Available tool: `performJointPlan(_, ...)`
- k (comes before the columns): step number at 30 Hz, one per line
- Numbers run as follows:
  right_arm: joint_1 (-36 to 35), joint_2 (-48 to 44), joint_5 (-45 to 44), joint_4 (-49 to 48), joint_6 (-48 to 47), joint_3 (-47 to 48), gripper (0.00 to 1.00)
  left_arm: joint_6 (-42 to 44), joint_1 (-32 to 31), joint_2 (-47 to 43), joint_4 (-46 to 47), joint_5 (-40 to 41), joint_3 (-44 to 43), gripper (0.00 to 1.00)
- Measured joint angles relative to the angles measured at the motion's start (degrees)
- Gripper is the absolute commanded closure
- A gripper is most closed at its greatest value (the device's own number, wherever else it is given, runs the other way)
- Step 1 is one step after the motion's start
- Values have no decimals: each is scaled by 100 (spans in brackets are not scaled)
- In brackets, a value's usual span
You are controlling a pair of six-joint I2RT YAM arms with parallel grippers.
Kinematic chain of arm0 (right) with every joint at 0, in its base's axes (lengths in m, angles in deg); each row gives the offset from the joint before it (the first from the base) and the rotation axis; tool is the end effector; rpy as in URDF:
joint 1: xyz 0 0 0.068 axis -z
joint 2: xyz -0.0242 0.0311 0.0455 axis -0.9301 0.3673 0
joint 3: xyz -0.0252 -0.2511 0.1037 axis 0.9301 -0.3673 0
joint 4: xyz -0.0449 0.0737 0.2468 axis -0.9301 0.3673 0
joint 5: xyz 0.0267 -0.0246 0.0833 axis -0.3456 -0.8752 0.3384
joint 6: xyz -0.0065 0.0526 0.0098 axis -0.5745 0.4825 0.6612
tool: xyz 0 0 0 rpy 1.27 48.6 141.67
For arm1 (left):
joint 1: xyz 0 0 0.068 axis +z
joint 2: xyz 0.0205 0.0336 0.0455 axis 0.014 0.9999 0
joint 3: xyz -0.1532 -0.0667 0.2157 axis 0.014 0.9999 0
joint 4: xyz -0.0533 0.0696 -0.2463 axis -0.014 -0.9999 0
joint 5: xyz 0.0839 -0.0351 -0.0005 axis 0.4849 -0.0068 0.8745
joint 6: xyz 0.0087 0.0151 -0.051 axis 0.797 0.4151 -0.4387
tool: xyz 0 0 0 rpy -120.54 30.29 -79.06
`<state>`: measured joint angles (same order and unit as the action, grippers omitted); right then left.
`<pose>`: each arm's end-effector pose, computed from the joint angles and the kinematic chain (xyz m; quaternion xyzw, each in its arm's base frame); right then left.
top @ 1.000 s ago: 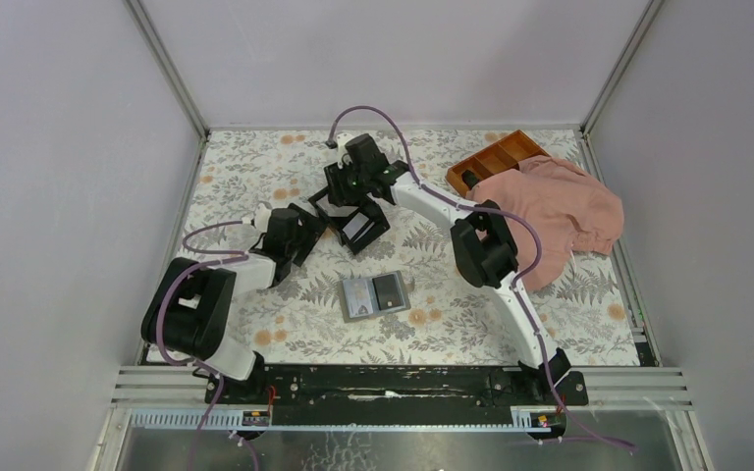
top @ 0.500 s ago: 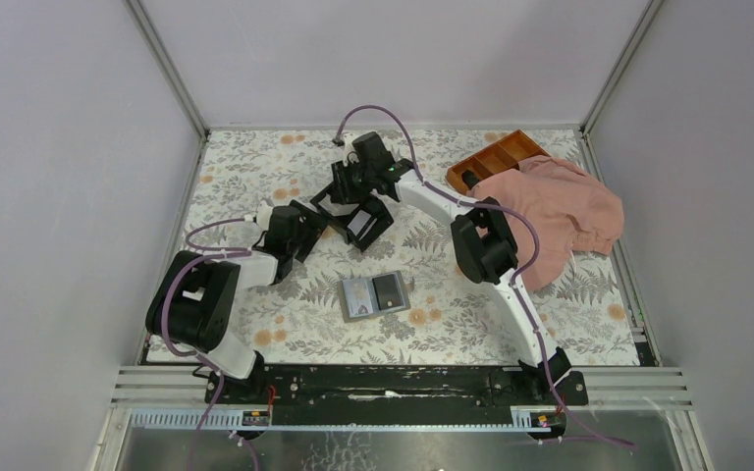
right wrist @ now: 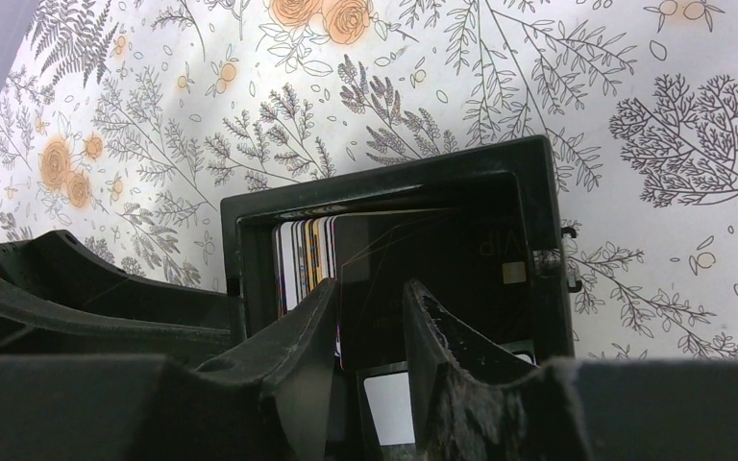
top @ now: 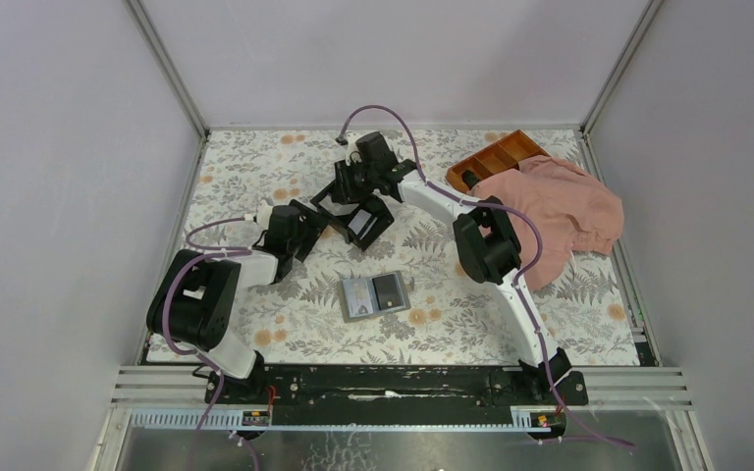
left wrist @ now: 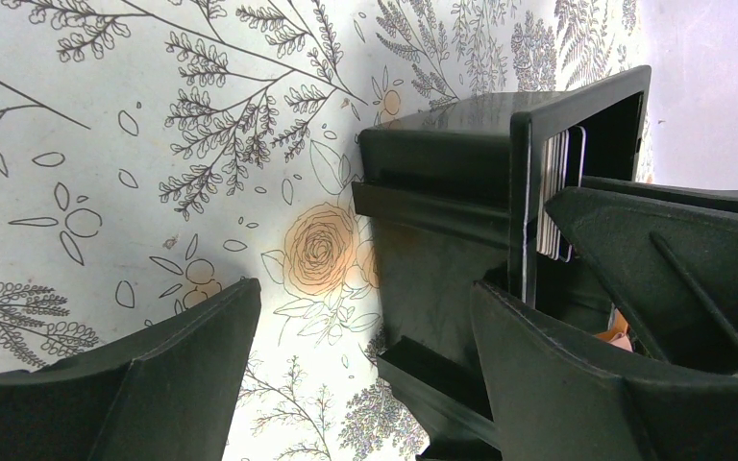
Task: Put the credit cards into the card holder
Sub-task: Pick up the credit card from the storage box.
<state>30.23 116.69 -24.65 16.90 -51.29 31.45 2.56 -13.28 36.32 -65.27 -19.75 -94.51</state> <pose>0.4345 0.3584 0.1958 -0.2728 0.8203 0.3482 0.3626 0.2862 -0.0683 0.1371 -0.4133 0.7889 -0.2606 0.3727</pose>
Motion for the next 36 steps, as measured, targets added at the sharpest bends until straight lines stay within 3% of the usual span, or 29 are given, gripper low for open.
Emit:
performJointPlan(8,-26,-44,0,55,33,-11,65,0,0,0,0,-4,0,12)
performJointPlan(12,-44,-83,2,66,37,-17,74,0,0,0,0,-4,-2,12)
performJointPlan(19,-48,-146,2,129,35,-17,80,0,0,0,0,-7,-2,12)
performJointPlan(32,-203,-562,-251,422,-155,-83,100,0,-2,-11,-11,-4,-2,12)
performJointPlan(36,-308,-719,-614,518,-337,-131,100,7,-9,-74,-116,-7,-2,10)
